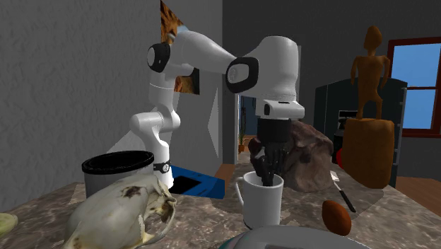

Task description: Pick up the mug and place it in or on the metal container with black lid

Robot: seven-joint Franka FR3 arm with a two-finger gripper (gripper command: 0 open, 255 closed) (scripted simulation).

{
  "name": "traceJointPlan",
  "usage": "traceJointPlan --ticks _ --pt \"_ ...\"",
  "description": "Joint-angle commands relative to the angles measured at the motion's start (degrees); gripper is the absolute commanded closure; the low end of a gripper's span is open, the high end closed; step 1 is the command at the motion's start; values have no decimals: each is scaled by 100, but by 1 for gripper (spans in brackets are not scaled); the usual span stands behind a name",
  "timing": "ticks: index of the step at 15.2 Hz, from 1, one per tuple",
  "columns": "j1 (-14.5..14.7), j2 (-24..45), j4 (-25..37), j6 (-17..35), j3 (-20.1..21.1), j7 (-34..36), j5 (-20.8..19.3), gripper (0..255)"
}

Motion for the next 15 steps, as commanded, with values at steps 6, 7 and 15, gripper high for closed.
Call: traceJointPlan --ticks 6,7,15 --pt "-2 -168 321 -487 -7 -29 -6 255" --pt "-2 -186 373 -557 -8 -32 -6 255" --pt "-1 -287 848 -1132 -11 -57 -7 255"
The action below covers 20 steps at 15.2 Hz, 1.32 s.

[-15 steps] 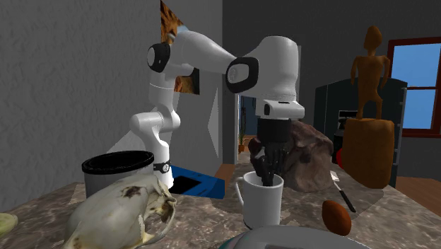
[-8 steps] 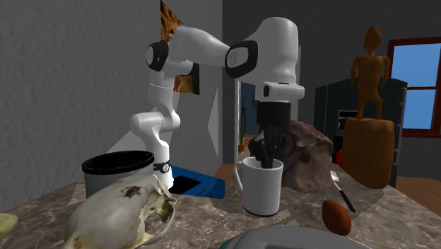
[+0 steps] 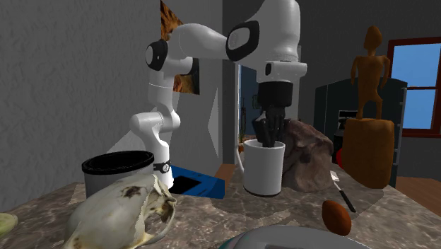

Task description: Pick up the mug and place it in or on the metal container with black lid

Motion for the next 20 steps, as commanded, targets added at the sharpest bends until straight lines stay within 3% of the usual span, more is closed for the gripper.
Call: traceJointPlan --ticks 1,18,20 --pt "-6 -27 124 -150 -4 -17 1 255" --pt "-25 87 1598 -1508 -11 -91 22 255" --pt "-62 -438 870 -1298 -49 -169 -20 255"
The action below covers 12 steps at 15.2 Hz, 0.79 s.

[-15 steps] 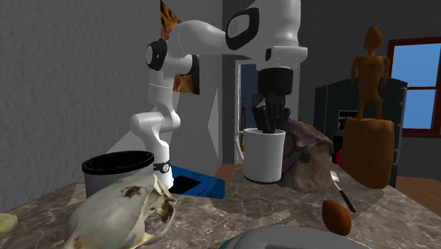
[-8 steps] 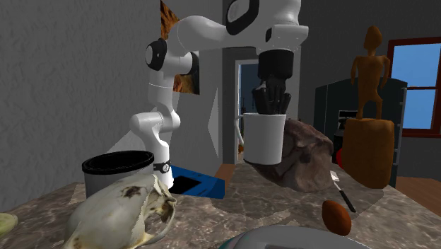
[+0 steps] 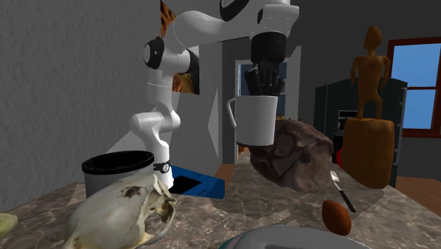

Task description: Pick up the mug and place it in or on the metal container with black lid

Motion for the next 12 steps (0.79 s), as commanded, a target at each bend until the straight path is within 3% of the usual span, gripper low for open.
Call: traceJointPlan --ticks 1,12 --pt "-33 -415 -535 126 -33 -66 -36 255" --pt "-330 -2732 -3175 505 -335 -592 -352 255"
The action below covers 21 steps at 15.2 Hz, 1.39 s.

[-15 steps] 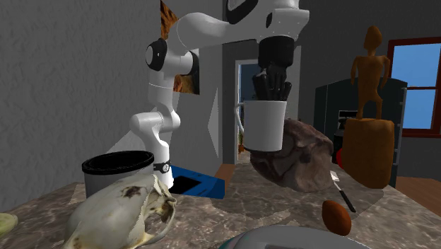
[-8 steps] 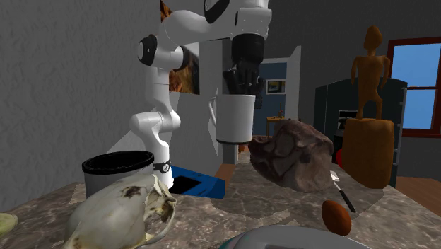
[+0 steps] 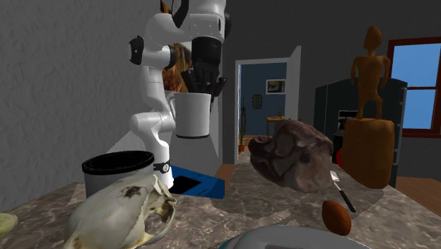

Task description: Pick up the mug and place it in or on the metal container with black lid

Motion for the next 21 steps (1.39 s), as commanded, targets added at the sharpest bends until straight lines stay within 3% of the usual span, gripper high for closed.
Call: traceJointPlan --ticks 1,10,19,21 --pt "-69 -400 -380 -6 -69 -119 -77 255" --pt "-447 -2032 -1674 -262 -434 -703 -502 255" --pt "-954 -3468 -2414 -825 -927 -1490 -1086 255" --pt "-969 -3507 -2591 -688 -951 -1474 -1112 255"
